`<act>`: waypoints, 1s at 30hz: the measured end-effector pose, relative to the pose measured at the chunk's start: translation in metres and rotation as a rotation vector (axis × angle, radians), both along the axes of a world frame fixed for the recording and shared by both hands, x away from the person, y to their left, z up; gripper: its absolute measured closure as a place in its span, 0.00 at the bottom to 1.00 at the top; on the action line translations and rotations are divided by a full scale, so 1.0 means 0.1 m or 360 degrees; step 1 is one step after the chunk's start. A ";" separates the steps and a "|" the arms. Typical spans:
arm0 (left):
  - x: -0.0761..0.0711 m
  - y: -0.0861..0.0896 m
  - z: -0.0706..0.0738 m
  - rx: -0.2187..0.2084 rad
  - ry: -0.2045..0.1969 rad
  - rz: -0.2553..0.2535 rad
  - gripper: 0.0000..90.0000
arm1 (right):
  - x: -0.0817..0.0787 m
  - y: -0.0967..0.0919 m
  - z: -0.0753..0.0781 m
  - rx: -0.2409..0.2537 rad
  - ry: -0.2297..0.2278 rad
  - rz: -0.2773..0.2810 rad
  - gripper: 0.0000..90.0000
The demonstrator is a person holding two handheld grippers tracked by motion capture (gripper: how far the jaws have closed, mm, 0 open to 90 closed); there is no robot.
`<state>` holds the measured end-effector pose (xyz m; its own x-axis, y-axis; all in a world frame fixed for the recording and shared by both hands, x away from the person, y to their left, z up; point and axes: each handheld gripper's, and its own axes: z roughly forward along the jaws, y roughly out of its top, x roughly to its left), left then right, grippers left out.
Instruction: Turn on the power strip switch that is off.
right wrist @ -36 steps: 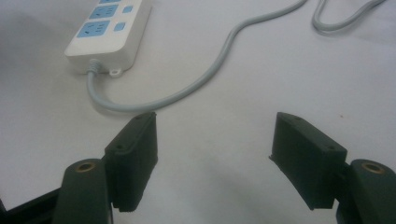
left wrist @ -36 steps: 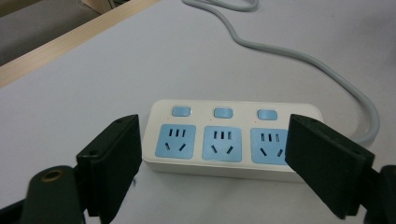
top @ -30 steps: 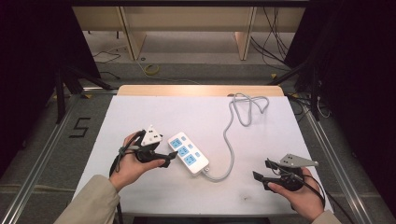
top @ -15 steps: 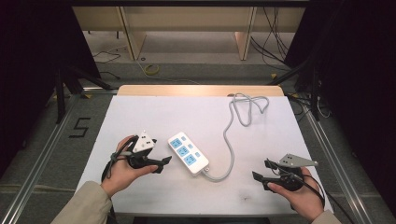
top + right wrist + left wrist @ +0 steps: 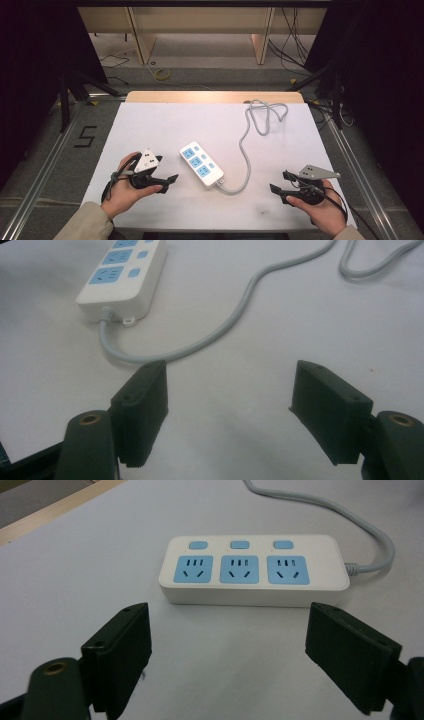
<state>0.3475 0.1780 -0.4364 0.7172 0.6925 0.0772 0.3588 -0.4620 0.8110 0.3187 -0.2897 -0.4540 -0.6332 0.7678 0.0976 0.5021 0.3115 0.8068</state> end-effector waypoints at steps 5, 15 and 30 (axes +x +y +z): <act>-0.05 0.05 -0.05 -0.0011 -0.0014 0.0025 0.20 | -0.01 0.02 0.00 -0.0001 0.0004 0.0015 0.34; -0.15 0.18 -0.13 0.0025 0.0018 0.0043 0.20 | -0.01 0.04 -0.01 -0.0009 0.0007 0.0034 0.34; -0.15 0.21 -0.16 0.0085 0.0001 0.0043 0.20 | -0.01 0.06 -0.02 -0.0007 0.0008 0.0059 0.34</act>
<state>0.3328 0.1990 -0.4524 0.6984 0.7065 0.1143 0.3723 -0.4950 0.7851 0.3173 -0.2841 -0.4558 -0.6606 0.7444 0.0975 0.4943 0.3335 0.8027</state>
